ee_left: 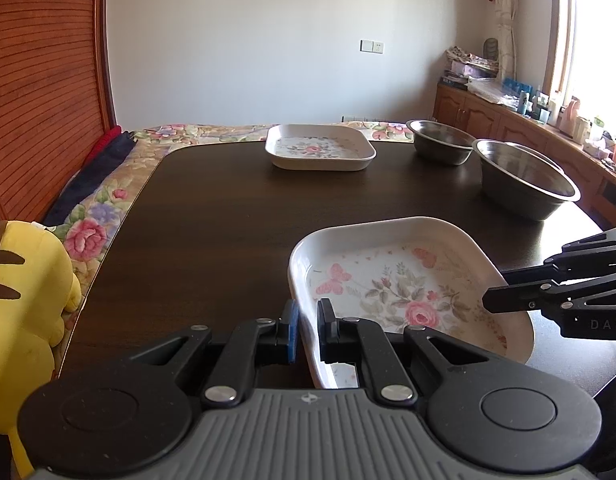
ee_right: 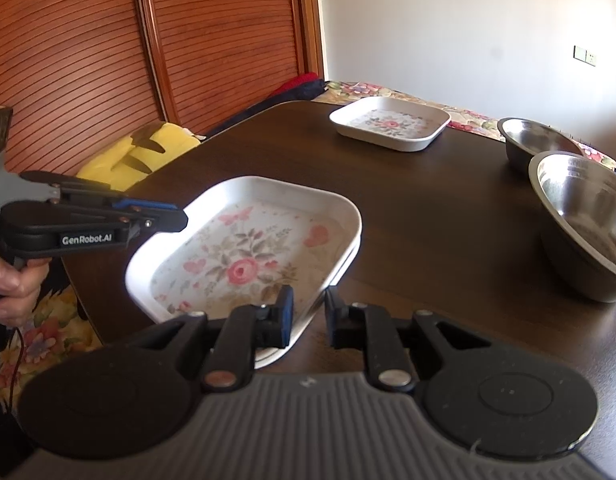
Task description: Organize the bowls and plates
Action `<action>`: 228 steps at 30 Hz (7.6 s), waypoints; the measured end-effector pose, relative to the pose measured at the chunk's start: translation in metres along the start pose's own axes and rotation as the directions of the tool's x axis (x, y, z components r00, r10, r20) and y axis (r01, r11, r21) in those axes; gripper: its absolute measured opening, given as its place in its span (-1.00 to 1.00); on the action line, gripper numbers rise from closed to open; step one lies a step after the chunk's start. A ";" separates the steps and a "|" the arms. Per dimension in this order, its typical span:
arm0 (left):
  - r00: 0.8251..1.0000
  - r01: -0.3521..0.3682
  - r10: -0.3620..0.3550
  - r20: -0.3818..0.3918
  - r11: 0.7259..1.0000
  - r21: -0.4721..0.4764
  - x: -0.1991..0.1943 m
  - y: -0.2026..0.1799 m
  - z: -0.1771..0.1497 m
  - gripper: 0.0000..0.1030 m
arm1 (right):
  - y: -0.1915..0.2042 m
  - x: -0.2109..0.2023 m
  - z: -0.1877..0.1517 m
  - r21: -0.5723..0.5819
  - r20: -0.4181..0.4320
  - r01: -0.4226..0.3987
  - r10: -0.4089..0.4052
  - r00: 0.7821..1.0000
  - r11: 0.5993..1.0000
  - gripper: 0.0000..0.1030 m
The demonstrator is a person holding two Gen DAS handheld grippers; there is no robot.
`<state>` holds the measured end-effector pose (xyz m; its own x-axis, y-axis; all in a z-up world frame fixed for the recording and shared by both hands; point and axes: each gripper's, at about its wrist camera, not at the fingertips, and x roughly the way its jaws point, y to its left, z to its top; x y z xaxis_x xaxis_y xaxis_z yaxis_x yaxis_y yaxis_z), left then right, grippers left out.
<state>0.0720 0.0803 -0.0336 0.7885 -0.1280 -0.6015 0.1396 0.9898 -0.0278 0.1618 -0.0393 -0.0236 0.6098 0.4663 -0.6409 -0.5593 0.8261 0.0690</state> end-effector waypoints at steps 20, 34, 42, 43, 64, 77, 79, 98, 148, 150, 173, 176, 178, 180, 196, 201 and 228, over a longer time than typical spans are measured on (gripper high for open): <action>0.999 -0.025 0.024 0.032 1.000 0.006 0.003 0.006 0.017 0.04 | -0.026 -0.009 0.017 0.047 0.139 0.042 -0.049 0.989 0.998 -0.63; 0.997 -0.048 0.047 0.063 0.999 0.012 0.038 0.016 0.055 0.22 | -0.055 0.023 0.038 0.092 0.216 0.049 -0.068 0.974 0.995 -0.62; 0.996 -0.051 0.049 0.076 0.999 0.019 0.064 0.025 0.077 0.24 | -0.060 0.042 0.049 0.086 0.232 0.042 -0.061 0.971 0.995 -0.61; 0.996 -0.050 0.049 0.077 0.999 0.020 0.067 0.026 0.079 0.24 | -0.060 0.043 0.050 0.078 0.232 0.043 -0.060 0.971 0.996 -0.61; 0.996 -0.018 0.009 0.087 0.994 0.109 0.119 0.035 0.111 0.26 | -0.064 0.067 0.089 -0.011 0.148 0.122 -0.119 0.982 0.992 -0.57; 0.997 0.014 -0.023 0.074 0.992 0.124 0.153 0.049 0.141 0.26 | -0.083 0.097 0.131 -0.045 0.072 0.159 -0.155 0.985 0.986 -0.24; 0.997 0.013 -0.023 0.072 0.992 0.127 0.160 0.051 0.146 0.26 | -0.087 0.103 0.138 -0.040 0.056 0.160 -0.158 0.986 0.986 -0.25; 0.997 0.082 -0.081 -0.010 0.994 0.069 0.220 0.065 0.162 -0.47 | -0.126 0.158 0.163 0.074 -0.119 0.182 -0.172 0.978 0.980 -0.43; 0.995 0.087 -0.090 0.030 0.993 0.075 0.094 0.030 0.145 -0.81 | -0.101 0.060 0.133 0.107 0.015 0.102 -0.104 0.994 0.989 -0.73; 0.996 0.086 -0.089 0.032 0.993 0.081 0.087 0.027 0.142 -0.81 | -0.101 0.055 0.129 0.115 0.019 0.096 -0.099 0.995 0.989 -0.73; 0.998 -0.004 -0.001 0.068 0.997 0.074 0.027 0.038 0.098 -0.81 | -0.048 0.036 0.108 0.091 0.052 0.010 -0.015 0.999 0.996 -0.73; 0.997 -0.014 0.008 0.074 0.997 0.080 0.016 0.032 0.094 -0.80 | -0.046 0.028 0.103 0.084 0.058 0.006 -0.011 0.998 0.996 -0.73; 0.997 -0.015 0.009 0.075 0.997 0.079 0.010 0.028 0.091 -0.81 | -0.044 0.023 0.100 0.081 0.061 0.006 -0.011 0.998 0.997 -0.73; 0.997 -0.014 0.009 0.076 0.997 0.077 0.005 0.026 0.087 -0.81 | -0.043 0.018 0.097 0.079 0.064 0.005 -0.010 0.998 0.997 -0.73; 0.998 -0.015 0.010 0.067 0.997 0.074 -0.024 0.000 0.045 -0.80 | -0.036 -0.006 0.059 0.082 0.074 0.005 -0.011 0.997 0.997 -0.73; 0.998 -0.016 0.012 0.057 0.998 0.068 -0.030 -0.007 0.029 -0.80 | -0.034 -0.008 0.046 0.089 0.066 0.002 -0.008 0.998 0.996 -0.73; 1.000 -0.007 0.007 -0.004 0.999 0.038 -0.017 -0.009 -0.002 -0.77 | -0.024 -0.005 0.030 0.038 0.067 0.049 -0.051 0.996 0.998 -0.72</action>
<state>0.0556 0.0734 -0.0249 0.7872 -0.1208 -0.6047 0.1567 0.9876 0.0066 0.1891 -0.0519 0.0004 0.6738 0.4436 -0.5910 -0.5073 0.8592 0.0665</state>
